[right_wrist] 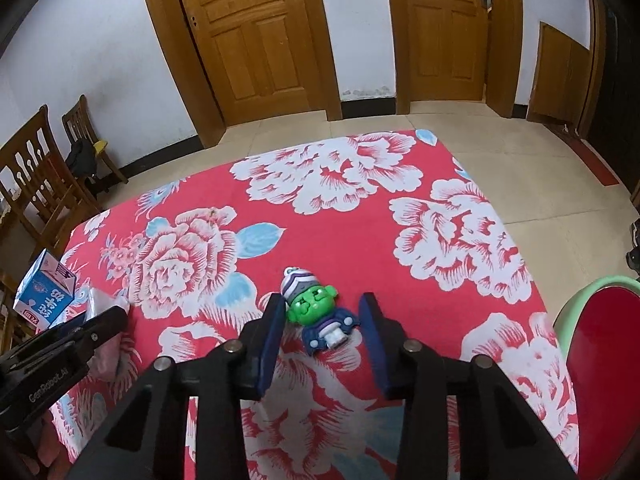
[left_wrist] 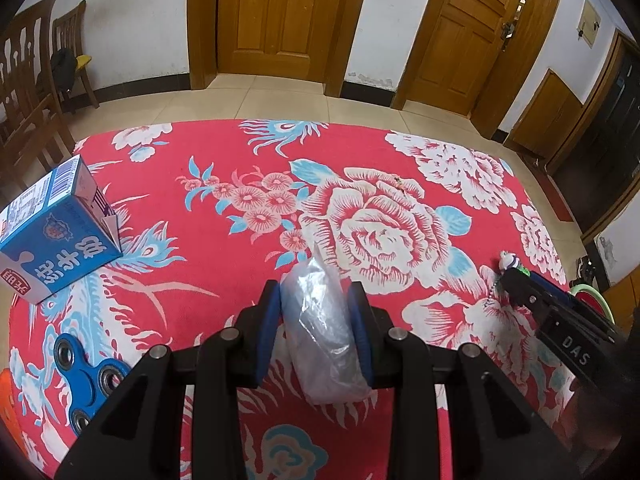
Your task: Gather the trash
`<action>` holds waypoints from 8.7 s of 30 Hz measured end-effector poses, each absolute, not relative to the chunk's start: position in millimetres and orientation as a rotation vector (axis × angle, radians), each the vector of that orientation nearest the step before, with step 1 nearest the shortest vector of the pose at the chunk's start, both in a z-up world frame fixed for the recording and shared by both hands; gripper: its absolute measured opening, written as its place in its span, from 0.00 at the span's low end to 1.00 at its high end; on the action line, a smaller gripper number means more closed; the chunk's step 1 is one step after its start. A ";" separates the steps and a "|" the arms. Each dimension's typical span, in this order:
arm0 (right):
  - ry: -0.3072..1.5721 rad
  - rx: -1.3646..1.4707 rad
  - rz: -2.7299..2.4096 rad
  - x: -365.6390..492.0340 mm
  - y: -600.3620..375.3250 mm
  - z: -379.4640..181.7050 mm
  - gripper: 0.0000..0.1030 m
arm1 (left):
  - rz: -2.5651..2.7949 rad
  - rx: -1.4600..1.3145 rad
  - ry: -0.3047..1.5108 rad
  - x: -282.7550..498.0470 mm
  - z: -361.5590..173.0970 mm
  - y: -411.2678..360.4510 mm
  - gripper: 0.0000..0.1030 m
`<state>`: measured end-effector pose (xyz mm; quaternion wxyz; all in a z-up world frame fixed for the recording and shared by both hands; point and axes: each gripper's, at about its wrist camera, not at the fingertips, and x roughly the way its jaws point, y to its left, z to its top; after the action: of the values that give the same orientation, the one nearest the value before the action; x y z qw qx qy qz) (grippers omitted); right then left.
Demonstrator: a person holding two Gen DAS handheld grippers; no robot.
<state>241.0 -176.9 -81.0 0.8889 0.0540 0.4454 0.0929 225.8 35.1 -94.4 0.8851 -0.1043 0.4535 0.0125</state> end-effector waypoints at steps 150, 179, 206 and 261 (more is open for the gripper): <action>0.669 0.326 -0.075 -9.9 -320.2 6.1 0.87 | -0.185 -0.033 0.819 78.7 -5.6 -101.0 0.52; 0.676 0.322 -0.064 -13.2 -312.8 7.6 0.87 | -0.156 -0.031 0.805 71.5 -2.7 -92.6 0.52; 0.678 0.322 -0.064 -13.7 -311.9 6.9 0.87 | -0.156 -0.030 0.804 71.2 -2.6 -92.1 0.52; 0.681 0.324 -0.061 -14.7 -311.1 6.8 0.87 | -0.155 -0.029 0.805 71.1 -1.7 -92.7 0.52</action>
<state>-14.7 -311.1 6.8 0.9292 0.1584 0.3326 -0.0297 71.1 -92.7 -1.7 0.9171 -0.0139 0.3912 -0.0754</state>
